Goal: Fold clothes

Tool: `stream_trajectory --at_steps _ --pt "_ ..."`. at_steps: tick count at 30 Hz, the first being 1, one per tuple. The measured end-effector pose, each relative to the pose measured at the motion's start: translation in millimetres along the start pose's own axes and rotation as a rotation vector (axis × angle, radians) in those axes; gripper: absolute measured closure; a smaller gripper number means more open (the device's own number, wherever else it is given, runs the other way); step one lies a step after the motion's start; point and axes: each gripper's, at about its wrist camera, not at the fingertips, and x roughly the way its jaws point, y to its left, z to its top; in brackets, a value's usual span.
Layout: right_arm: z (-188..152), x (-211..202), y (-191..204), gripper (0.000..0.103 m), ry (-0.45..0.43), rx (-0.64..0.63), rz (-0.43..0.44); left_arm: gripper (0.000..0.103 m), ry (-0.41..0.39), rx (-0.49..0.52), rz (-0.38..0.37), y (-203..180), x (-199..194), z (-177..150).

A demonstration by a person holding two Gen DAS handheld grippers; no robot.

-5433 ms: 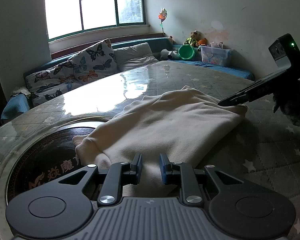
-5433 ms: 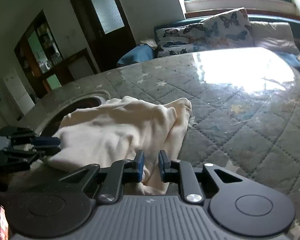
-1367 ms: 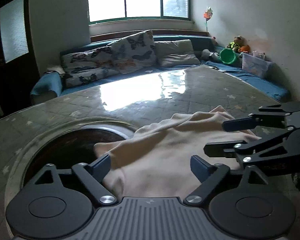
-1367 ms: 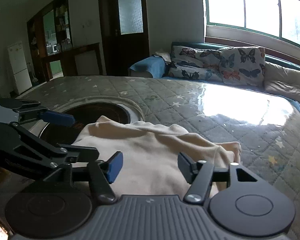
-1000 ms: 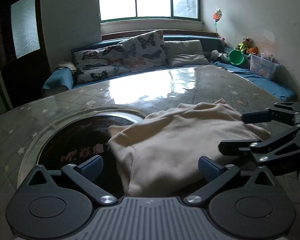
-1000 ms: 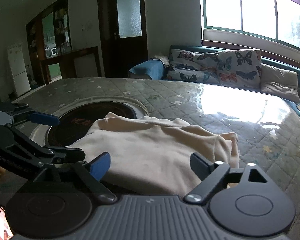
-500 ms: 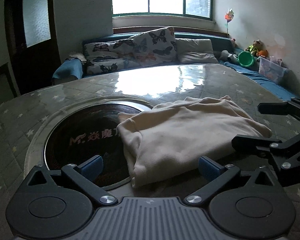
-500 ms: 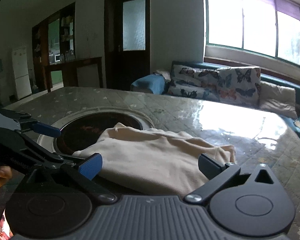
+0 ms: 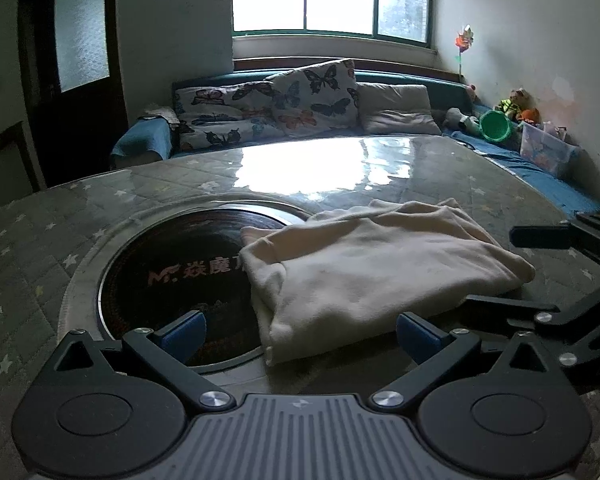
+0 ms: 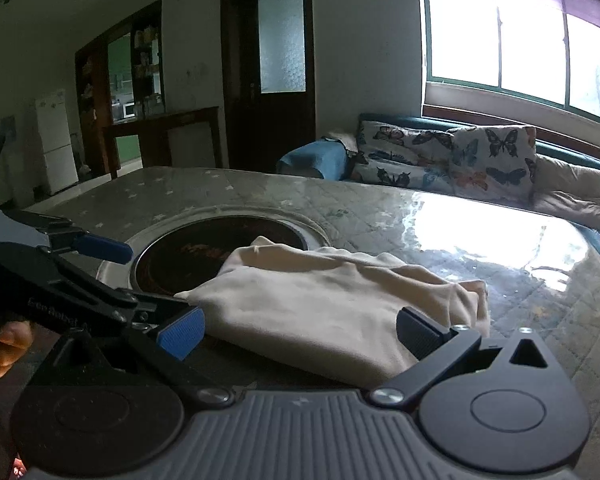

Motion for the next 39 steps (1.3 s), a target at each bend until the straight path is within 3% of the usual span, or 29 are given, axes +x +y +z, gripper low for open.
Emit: stream_trajectory --at_steps 15,39 --pt "1.8 -1.2 -6.0 0.0 0.003 0.028 0.006 0.0 -0.009 -0.039 0.044 14.9 -4.5 3.8" --pt "1.9 10.8 -12.7 0.0 0.01 0.081 0.019 0.0 -0.009 -0.045 0.041 25.9 2.4 9.4"
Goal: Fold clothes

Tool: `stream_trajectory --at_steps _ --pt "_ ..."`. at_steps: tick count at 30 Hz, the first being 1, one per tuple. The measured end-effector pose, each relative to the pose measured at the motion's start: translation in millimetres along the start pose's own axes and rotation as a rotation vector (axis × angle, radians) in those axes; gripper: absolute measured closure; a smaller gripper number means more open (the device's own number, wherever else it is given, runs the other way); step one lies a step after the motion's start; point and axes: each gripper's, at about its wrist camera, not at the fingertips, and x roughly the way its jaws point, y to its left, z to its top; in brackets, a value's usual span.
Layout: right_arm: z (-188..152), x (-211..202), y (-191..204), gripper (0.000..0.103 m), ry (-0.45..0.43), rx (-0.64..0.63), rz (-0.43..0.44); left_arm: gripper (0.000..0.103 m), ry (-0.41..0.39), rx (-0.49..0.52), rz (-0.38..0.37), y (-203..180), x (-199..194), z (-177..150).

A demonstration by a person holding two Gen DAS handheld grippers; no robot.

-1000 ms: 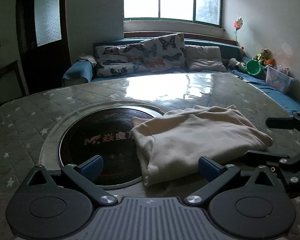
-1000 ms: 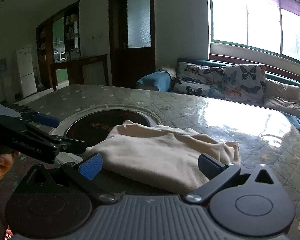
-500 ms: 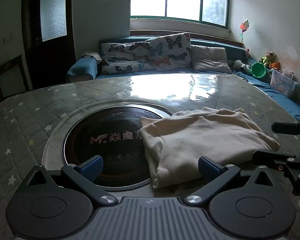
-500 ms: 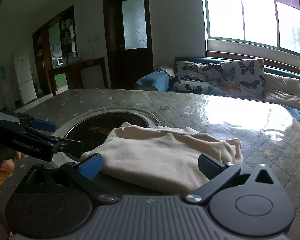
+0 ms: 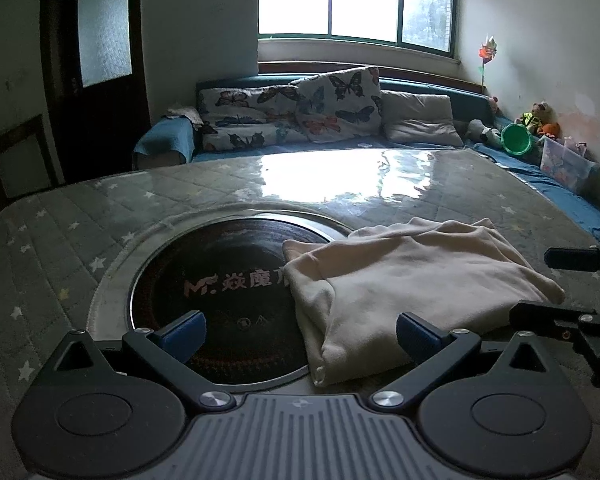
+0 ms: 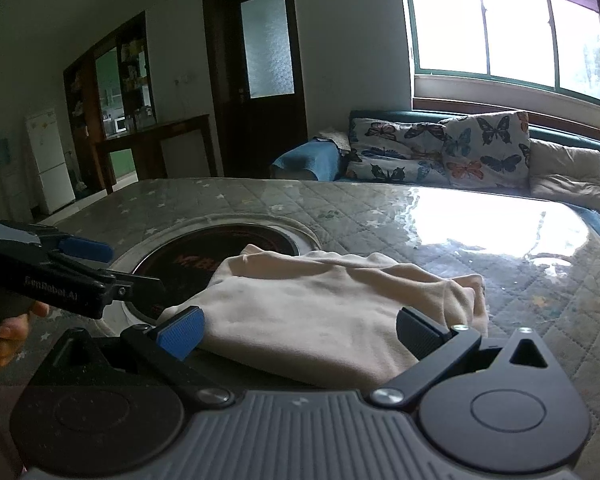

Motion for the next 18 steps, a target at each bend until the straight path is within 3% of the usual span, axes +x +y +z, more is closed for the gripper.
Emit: stream_trajectory --at_steps 18 --pt "1.0 -3.7 0.2 0.0 -0.007 -0.001 -0.001 0.0 -0.02 0.026 0.023 -3.1 0.6 -0.4"
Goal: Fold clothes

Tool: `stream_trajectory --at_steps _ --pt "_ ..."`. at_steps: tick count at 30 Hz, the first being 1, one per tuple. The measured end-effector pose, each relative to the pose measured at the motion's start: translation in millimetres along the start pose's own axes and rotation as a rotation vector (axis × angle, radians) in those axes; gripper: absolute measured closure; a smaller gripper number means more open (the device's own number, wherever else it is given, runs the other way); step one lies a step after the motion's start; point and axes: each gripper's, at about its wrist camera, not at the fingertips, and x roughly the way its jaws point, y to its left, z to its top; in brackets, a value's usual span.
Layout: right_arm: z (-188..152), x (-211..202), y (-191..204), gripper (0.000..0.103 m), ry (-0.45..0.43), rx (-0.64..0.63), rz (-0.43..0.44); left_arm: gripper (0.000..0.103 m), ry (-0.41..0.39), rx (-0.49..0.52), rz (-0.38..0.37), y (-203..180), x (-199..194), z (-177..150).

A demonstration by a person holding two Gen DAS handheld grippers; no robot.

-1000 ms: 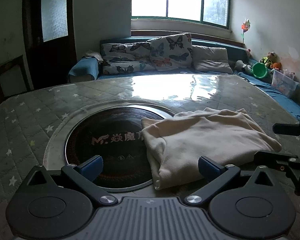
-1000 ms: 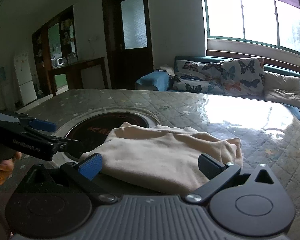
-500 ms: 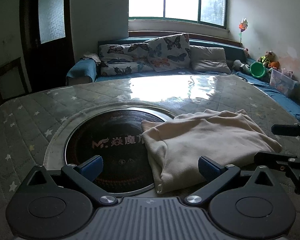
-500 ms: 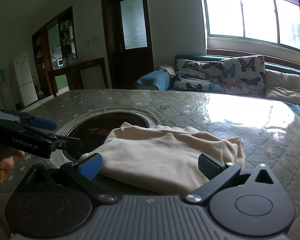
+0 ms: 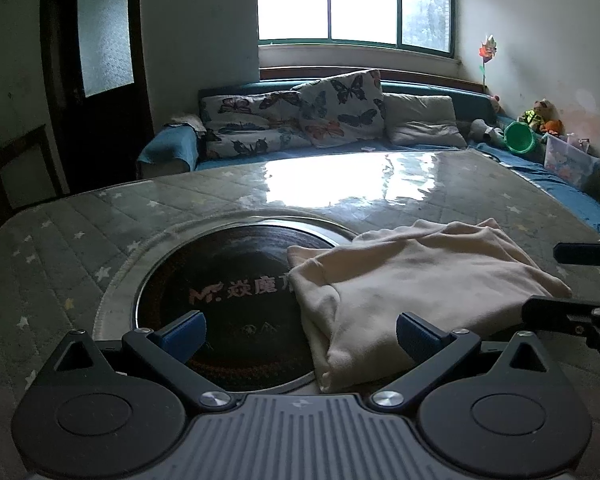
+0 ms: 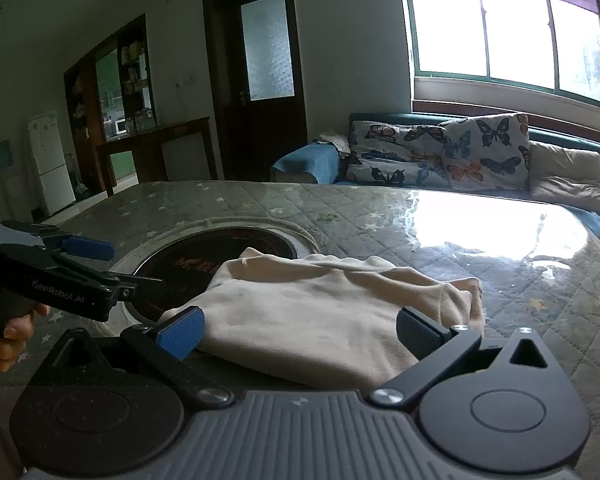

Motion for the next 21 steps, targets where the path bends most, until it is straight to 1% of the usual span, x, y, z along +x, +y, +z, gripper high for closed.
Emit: stream_trajectory --at_steps 13,21 --pt "-0.1 -0.7 -1.9 0.0 -0.013 0.016 0.016 0.0 0.018 0.006 -0.02 1.0 -0.4 4.1" --pt "0.8 -2.2 -3.2 0.0 -0.019 0.015 0.008 0.0 0.023 0.007 -0.025 0.7 0.9 5.0"
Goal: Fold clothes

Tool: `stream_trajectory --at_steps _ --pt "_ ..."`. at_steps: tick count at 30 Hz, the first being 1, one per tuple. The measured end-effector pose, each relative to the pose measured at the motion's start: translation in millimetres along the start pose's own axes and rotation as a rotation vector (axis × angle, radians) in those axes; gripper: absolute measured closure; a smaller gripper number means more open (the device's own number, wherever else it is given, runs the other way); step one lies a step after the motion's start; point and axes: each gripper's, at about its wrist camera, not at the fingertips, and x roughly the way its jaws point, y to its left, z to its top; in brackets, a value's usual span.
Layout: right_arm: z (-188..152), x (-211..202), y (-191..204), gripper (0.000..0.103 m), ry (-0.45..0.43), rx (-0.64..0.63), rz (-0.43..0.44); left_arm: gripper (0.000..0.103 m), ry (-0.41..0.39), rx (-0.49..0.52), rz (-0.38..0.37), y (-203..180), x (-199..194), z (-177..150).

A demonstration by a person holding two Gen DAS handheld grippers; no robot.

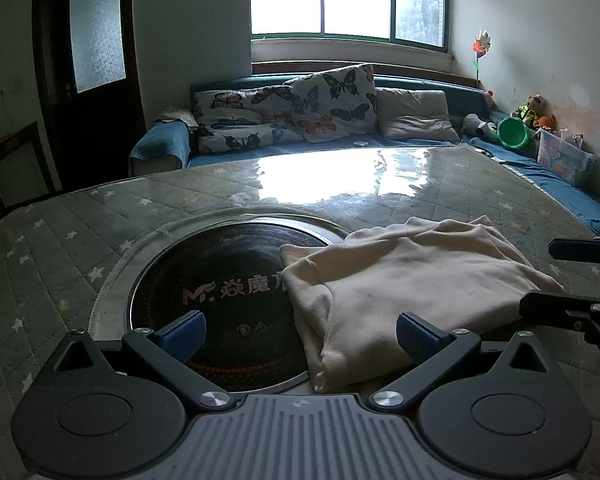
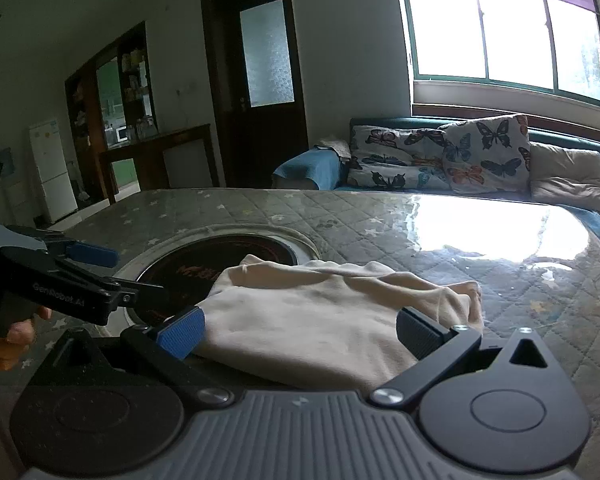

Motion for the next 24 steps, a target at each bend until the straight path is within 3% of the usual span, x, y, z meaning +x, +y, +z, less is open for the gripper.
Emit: stream_trajectory --at_steps 14,24 --pt "3.6 4.7 2.1 0.0 0.0 -0.008 0.001 0.0 0.024 -0.013 -0.041 5.6 -0.7 0.7" --pt "4.6 3.1 -1.5 0.0 -0.006 0.001 -0.006 0.0 0.023 -0.036 -0.03 8.9 -1.1 2.5"
